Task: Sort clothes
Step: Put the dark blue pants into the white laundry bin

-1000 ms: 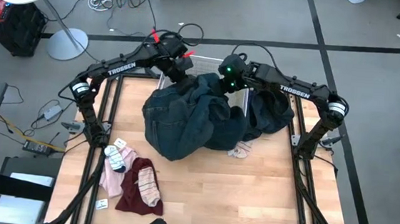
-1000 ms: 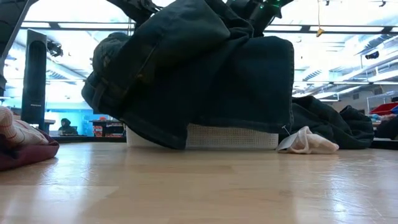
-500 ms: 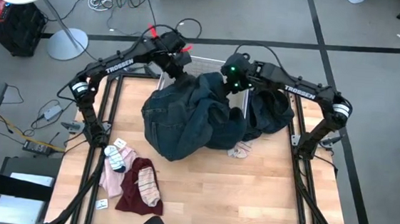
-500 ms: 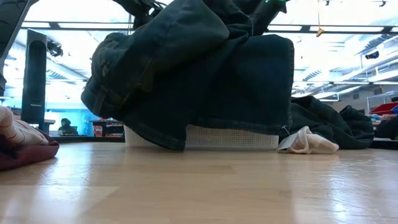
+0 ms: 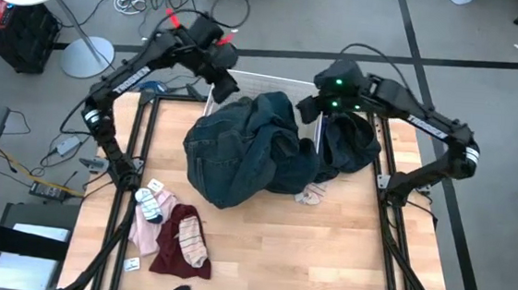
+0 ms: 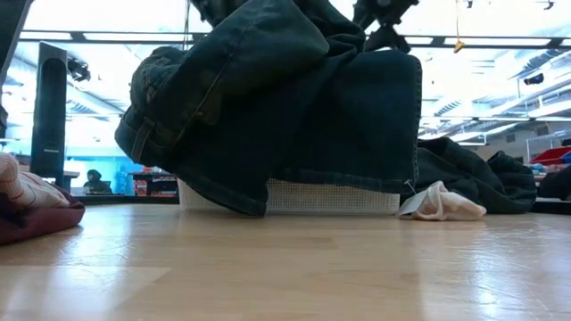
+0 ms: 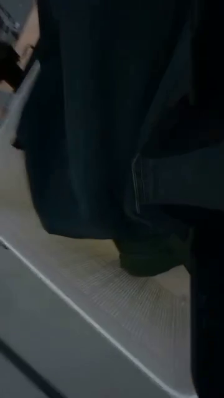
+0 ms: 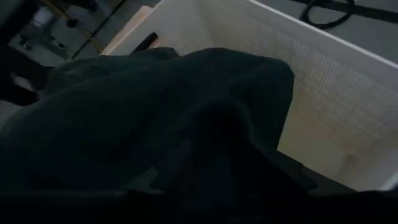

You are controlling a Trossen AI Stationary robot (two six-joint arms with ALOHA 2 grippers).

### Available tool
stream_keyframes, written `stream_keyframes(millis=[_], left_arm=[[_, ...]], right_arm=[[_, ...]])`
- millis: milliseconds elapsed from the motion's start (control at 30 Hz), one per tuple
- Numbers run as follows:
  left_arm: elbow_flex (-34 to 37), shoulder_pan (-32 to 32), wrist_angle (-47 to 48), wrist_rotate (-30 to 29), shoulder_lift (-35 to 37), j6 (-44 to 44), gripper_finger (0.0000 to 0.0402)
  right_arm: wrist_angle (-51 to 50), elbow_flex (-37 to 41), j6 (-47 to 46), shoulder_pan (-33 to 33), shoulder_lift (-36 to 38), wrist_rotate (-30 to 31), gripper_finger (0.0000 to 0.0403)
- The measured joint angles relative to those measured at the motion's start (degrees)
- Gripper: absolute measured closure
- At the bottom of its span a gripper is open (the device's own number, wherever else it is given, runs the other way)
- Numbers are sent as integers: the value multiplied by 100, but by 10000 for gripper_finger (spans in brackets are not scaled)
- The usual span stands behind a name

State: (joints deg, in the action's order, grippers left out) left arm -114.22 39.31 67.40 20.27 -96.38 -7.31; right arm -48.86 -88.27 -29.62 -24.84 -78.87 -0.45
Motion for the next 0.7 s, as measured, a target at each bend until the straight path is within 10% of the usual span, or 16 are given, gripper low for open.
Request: stream_keyframes(millis=[467, 700], left_arm=[[124, -517, 651, -827, 1934, 477, 269], [1278, -1069, 613, -1345, 3219, 1303, 269]], right_arm=[[-412, -4, -317, 1466, 1044, 386, 267], [-394, -4, -324, 2298, 1002, 1051, 277]])
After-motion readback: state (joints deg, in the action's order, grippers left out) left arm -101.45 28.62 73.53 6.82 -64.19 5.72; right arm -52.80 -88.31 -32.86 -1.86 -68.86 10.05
